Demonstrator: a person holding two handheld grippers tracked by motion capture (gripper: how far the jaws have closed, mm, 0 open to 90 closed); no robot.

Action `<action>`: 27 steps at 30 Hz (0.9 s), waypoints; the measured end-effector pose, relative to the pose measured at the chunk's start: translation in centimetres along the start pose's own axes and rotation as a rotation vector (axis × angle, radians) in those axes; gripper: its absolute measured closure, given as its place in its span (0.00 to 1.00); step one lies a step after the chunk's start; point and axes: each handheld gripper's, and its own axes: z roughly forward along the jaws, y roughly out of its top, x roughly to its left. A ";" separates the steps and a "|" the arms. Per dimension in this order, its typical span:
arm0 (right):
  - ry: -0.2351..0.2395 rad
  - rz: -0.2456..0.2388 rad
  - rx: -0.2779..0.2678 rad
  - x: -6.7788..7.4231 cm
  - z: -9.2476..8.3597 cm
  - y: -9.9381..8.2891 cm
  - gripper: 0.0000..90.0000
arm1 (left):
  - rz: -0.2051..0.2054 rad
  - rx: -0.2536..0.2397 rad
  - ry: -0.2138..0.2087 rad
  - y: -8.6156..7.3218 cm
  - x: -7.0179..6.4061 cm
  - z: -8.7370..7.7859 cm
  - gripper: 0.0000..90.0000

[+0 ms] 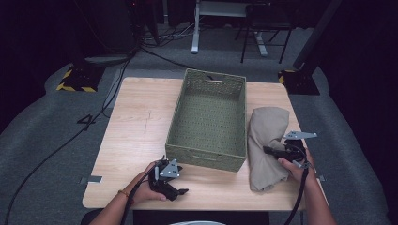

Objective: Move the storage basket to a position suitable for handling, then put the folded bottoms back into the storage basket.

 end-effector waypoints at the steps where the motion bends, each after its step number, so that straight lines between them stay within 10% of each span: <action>1: 0.000 0.012 -0.011 -0.2 -0.2 -0.1 0.73 | 0.000 0.000 0.000 0.0 0.0 0.0 0.19; 27: -0.024 0.086 -0.125 -1.9 -2.4 0.3 0.74 | 0.004 -0.001 0.001 0.0 0.1 0.0 0.19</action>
